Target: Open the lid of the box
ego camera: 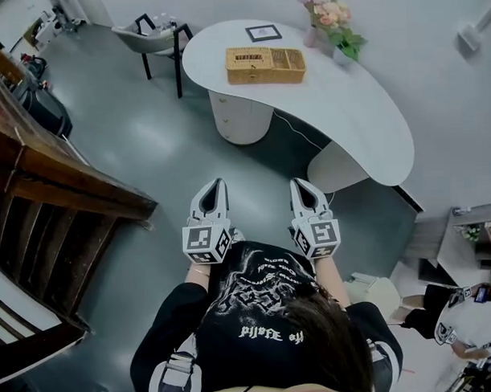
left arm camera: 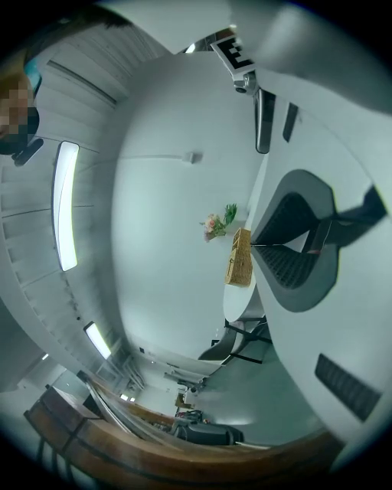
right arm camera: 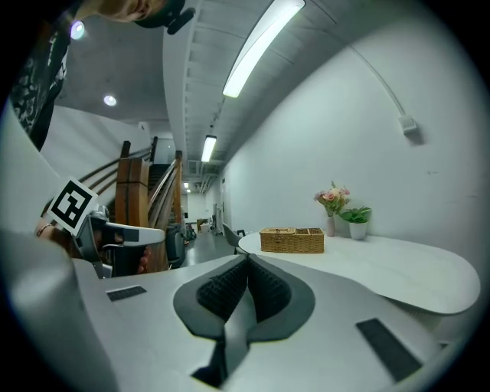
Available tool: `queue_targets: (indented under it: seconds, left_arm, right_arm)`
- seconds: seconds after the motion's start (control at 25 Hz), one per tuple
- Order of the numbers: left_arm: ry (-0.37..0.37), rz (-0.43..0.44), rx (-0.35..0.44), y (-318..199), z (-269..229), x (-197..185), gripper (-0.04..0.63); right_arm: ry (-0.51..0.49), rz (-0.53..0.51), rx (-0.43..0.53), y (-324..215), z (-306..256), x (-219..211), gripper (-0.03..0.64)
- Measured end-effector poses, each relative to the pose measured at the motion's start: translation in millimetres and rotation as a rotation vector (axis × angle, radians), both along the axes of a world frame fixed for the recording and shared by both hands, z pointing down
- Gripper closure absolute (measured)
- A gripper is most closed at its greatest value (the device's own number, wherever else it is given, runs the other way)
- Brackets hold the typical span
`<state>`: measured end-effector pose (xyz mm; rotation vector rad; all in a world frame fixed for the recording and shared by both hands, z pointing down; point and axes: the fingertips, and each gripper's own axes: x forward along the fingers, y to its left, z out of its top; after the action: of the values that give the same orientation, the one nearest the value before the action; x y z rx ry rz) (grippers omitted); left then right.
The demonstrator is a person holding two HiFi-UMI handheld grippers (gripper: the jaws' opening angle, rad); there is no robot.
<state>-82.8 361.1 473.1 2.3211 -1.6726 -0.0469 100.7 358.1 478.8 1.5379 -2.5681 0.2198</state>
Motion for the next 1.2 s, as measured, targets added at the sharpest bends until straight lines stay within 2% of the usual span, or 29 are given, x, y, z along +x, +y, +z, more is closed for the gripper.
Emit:
queue_targets:
  seconds: [0.28,0.56,0.68,0.92,1.2]
  left_arm:
    - [-0.003,0.051,-0.012,-39.7,1.7,-22.5,0.572]
    - [0.001,0.083,-0.016,-64.9,13.8,-11.0,0.574]
    - [-0.043,0.083,-0.009,-76.2,14.7,-4.3,0.574]
    - [-0.048,0.024,-0.030,-116.8,18.9,-1.3,0.572]
    - [-0.048,-0.057,-0.069,-175.6,18.4,15.6,0.574]
  right_arm:
    - [0.012,0.033,-0.011,-29.7,2.4,-31.4,0.591]
    - [0.032,0.047,-0.036,-50.4,11.5,-26.5,0.591]
    - [0.019,0.039,-0.042,-68.8,14.7,-22.2,0.591]
    - [0.015,-0.014,-0.054,-125.4,24.0,-16.6,0.591]
    - [-0.009,-0.064,-0.060,-204.4,22.8,8.6,0.591]
